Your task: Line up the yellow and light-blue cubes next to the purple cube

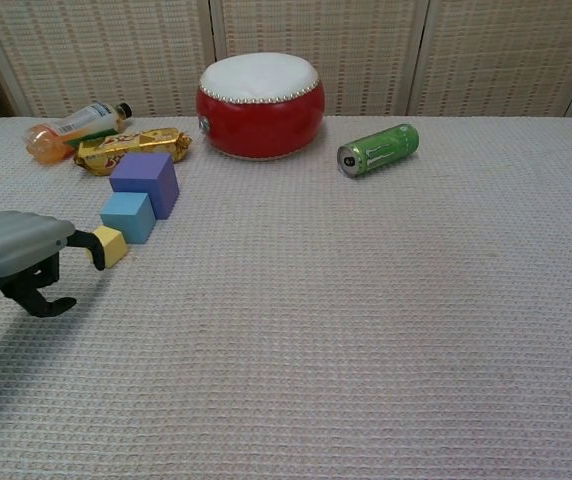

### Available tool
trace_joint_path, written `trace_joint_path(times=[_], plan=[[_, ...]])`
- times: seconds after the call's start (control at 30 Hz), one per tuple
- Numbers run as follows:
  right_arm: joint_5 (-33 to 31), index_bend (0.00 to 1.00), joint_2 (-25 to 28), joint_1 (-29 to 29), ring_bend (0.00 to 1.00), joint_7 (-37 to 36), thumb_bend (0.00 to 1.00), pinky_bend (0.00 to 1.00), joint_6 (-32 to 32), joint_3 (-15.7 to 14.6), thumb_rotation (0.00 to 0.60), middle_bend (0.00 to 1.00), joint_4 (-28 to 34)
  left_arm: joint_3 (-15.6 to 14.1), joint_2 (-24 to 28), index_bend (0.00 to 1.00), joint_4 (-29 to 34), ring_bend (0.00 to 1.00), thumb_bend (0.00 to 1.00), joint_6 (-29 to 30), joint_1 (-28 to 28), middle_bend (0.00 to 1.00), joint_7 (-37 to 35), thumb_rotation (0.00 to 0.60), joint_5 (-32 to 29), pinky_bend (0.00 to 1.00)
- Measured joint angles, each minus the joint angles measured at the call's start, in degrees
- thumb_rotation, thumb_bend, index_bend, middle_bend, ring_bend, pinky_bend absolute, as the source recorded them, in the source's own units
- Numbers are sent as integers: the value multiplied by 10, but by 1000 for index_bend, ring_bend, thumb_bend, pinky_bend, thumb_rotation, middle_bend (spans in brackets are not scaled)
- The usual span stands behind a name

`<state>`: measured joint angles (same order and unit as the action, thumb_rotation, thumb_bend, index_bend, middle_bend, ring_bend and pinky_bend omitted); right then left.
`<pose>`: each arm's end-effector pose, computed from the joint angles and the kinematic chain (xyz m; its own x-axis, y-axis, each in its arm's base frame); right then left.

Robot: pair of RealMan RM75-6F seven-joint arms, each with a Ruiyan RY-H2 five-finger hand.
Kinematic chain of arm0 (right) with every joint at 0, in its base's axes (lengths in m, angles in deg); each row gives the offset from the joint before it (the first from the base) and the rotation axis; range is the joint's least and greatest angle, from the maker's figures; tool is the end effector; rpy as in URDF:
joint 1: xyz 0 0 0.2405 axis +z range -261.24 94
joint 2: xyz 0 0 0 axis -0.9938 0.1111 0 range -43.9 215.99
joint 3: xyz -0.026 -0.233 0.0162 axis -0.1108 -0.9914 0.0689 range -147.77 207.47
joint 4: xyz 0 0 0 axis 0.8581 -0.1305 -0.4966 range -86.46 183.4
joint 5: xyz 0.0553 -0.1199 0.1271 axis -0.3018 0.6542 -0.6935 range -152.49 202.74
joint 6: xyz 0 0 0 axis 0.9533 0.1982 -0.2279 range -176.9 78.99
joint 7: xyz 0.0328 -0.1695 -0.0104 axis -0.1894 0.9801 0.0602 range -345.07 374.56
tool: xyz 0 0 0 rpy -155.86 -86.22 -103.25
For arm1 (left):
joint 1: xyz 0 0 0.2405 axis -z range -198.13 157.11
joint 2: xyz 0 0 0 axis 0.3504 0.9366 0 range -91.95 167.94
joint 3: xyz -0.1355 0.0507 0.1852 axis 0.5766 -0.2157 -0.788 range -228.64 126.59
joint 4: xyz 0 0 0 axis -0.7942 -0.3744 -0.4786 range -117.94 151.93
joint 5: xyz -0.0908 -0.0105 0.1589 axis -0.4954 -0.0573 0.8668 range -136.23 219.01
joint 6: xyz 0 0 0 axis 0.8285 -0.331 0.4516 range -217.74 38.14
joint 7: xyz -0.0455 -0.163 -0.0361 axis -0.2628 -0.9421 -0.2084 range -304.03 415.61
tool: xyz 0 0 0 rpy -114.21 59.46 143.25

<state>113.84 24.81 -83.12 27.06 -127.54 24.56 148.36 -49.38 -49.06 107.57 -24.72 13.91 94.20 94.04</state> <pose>-0.2857 -0.1515 0.1361 0.4991 -0.2834 0.8189 -0.8582 -0.0311 0.5123 -0.2060 0.3013 0.0042 0.6167 0.3275 0.7159 0.7855 -0.1952 -0.5873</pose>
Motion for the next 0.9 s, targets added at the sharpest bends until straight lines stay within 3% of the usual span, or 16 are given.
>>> trace_joint_path(times=[0.9], plan=[[0,0,3,-2,0,-2,101,0,-2,0,600,0,2,13,-14,249,-33,1000,374,-28,8,1000,1,600,-7,1000]])
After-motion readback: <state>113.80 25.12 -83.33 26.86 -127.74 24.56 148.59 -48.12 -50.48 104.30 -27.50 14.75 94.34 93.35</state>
